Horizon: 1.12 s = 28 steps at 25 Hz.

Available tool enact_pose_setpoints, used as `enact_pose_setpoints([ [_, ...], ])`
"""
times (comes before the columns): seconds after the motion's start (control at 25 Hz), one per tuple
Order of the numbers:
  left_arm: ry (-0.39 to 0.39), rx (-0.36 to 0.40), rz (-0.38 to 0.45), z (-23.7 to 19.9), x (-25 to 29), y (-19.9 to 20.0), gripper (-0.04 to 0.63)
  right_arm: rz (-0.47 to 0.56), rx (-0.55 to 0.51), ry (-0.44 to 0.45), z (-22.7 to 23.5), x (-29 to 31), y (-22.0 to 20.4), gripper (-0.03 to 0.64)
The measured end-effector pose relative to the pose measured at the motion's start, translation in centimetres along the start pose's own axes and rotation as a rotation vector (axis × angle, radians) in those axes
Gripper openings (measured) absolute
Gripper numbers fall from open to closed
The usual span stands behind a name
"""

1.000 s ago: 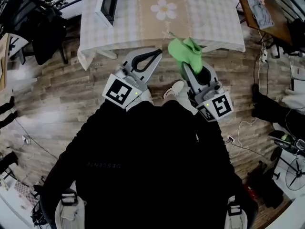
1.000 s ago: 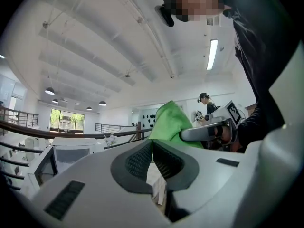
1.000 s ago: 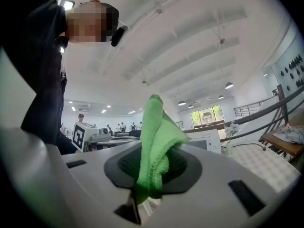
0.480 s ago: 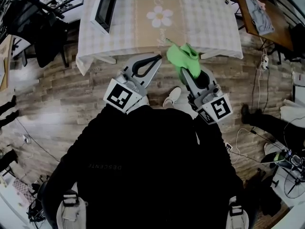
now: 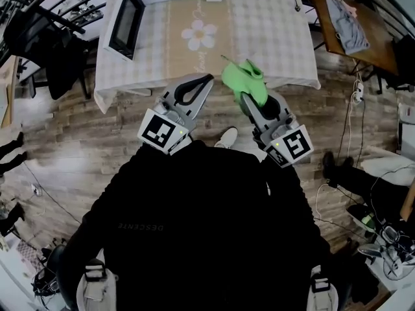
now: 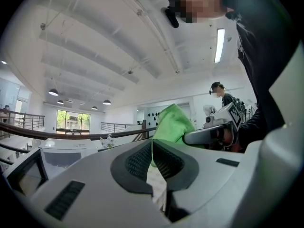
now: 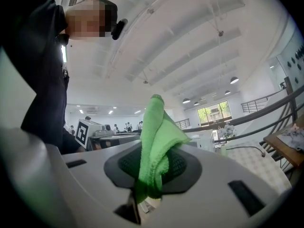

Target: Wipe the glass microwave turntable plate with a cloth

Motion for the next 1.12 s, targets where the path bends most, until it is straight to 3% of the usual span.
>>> enact_pose_setpoints([
  [0.12,0.014,0.028,0.014,0.4,2.3,0.4,0.021,-0.005,0.002,0.017,2.4,-1.0,-0.1,0.084],
  [0.64,0.069,0.05,-0.065,1.2,8.4,-0.5,0.021,-0.066,0.043,0.049,9.3,-3.0,-2.6,0.086],
  [0.88,0.073,0.038,-0.068,-2.6,10.8,-1.8,0.021,-0.092,0.026,0.058,12.1,0.0,-2.9,0.086],
  [1.12,0.015,0.012,-0.058,-7.9,14.5,-2.4,0.021,-0.157,0.014,0.042,16.7,4.4,-3.5,0.086],
])
Point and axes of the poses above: the fingertips, and each gripper's own axes: x forward along the fingers, z to its right, y out of its top, the point moved 6 cm from there along -x, backward along the fingers, and after that the axes turned 5 degrees about -x, right-handed, at the moved point
